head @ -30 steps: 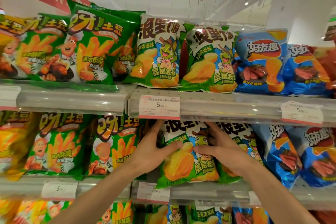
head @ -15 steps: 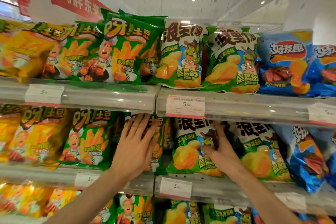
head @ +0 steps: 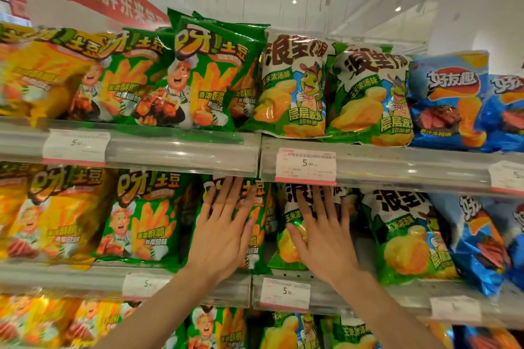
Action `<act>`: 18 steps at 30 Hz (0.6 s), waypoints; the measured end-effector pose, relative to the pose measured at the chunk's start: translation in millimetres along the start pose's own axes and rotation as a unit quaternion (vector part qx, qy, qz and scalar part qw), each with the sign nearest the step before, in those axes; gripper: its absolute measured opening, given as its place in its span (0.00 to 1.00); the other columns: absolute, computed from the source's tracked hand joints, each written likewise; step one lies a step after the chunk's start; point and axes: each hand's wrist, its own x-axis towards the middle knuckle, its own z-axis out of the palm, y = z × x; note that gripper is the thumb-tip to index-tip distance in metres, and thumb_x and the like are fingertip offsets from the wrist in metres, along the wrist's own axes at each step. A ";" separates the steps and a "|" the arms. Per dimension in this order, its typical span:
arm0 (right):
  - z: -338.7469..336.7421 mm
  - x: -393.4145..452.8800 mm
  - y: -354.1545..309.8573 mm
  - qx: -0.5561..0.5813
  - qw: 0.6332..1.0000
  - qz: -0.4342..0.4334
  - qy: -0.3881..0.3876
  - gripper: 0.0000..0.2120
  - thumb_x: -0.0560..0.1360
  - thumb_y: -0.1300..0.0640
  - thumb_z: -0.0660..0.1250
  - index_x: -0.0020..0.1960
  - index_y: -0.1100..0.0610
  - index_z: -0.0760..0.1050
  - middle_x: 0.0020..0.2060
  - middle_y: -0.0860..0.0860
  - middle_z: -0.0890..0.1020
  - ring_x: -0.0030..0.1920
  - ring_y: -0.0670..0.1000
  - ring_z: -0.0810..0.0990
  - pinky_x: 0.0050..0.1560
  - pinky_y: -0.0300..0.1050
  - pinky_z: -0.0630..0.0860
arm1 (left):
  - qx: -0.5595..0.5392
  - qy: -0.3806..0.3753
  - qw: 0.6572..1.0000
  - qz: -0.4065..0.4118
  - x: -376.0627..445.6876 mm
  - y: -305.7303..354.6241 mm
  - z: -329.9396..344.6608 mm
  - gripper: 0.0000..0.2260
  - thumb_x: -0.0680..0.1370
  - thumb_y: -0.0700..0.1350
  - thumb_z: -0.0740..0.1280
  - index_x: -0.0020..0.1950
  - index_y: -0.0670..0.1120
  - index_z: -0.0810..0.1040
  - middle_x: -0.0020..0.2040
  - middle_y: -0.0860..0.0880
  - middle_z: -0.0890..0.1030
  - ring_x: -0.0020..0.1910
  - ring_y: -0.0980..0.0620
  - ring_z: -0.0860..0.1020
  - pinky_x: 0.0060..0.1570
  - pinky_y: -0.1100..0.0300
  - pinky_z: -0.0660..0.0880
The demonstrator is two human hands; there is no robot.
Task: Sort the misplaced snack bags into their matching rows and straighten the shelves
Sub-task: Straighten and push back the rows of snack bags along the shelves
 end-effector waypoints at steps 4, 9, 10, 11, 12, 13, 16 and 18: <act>-0.2 -0.8 -2.9 -0.016 1.000 0.000 -0.004 0.33 0.81 0.35 0.42 0.81 0.51 0.52 0.80 0.58 0.53 0.80 0.59 0.47 0.76 0.68 0.48 | 0.002 0.004 1.000 0.001 0.1 -0.5 0.8 0.25 0.84 0.54 0.51 0.81 0.47 0.57 0.80 0.42 0.57 0.81 0.44 0.51 0.77 0.41 0.52; -0.4 -2.1 -4.8 0.015 1.000 -0.005 -0.003 0.32 0.82 0.36 0.42 0.81 0.51 0.48 0.80 0.59 0.50 0.80 0.59 0.44 0.77 0.66 0.47 | -0.012 0.017 1.000 -0.004 1.3 3.8 -4.0 0.25 0.84 0.53 0.52 0.80 0.47 0.60 0.80 0.42 0.60 0.80 0.44 0.53 0.77 0.40 0.51; 0.7 -1.3 -3.3 0.046 0.999 -0.010 0.002 0.32 0.82 0.36 0.42 0.81 0.50 0.45 0.80 0.57 0.47 0.80 0.57 0.42 0.77 0.65 0.46 | -0.022 0.027 0.999 -0.008 1.2 5.9 -5.2 0.25 0.83 0.52 0.54 0.80 0.47 0.62 0.79 0.42 0.61 0.80 0.44 0.54 0.77 0.40 0.51; 0.8 -1.3 -1.4 0.103 0.995 -0.013 0.009 0.32 0.82 0.37 0.43 0.81 0.48 0.41 0.81 0.55 0.45 0.80 0.54 0.39 0.78 0.63 0.45 | -0.037 0.038 0.999 -0.010 1.5 8.7 -6.8 0.24 0.82 0.50 0.56 0.78 0.46 0.65 0.78 0.42 0.63 0.80 0.43 0.56 0.77 0.39 0.51; -0.5 -1.8 1.6 0.179 0.984 -0.008 0.018 0.31 0.82 0.38 0.45 0.81 0.46 0.39 0.81 0.52 0.43 0.80 0.50 0.38 0.78 0.61 0.44 | -0.053 0.052 0.997 -0.008 2.2 12.6 -8.3 0.23 0.80 0.47 0.59 0.76 0.46 0.68 0.77 0.43 0.65 0.78 0.42 0.59 0.76 0.39 0.53; -3.5 -3.1 5.5 0.259 0.965 0.000 0.029 0.31 0.82 0.39 0.47 0.80 0.43 0.38 0.81 0.49 0.44 0.79 0.46 0.38 0.79 0.58 0.44 | -0.070 0.065 0.995 -0.004 3.6 18.8 -9.5 0.23 0.78 0.45 0.60 0.74 0.45 0.71 0.76 0.43 0.67 0.77 0.42 0.62 0.75 0.38 0.55; -16.3 -10.5 23.2 0.369 0.926 0.021 0.078 0.29 0.82 0.40 0.49 0.80 0.43 0.44 0.80 0.47 0.51 0.80 0.45 0.47 0.79 0.54 0.52 | -0.126 0.102 0.987 -0.002 8.3 48.1 -12.4 0.19 0.77 0.42 0.61 0.67 0.45 0.75 0.70 0.44 0.72 0.69 0.42 0.70 0.69 0.42 0.64; -26.9 -15.1 42.1 0.371 0.922 0.035 0.103 0.28 0.82 0.41 0.50 0.79 0.47 0.51 0.78 0.49 0.59 0.78 0.48 0.56 0.77 0.55 0.58 | -0.183 0.118 0.976 -0.007 13.8 74.4 -12.6 0.16 0.78 0.42 0.59 0.64 0.44 0.76 0.65 0.44 0.74 0.62 0.43 0.73 0.61 0.46 0.70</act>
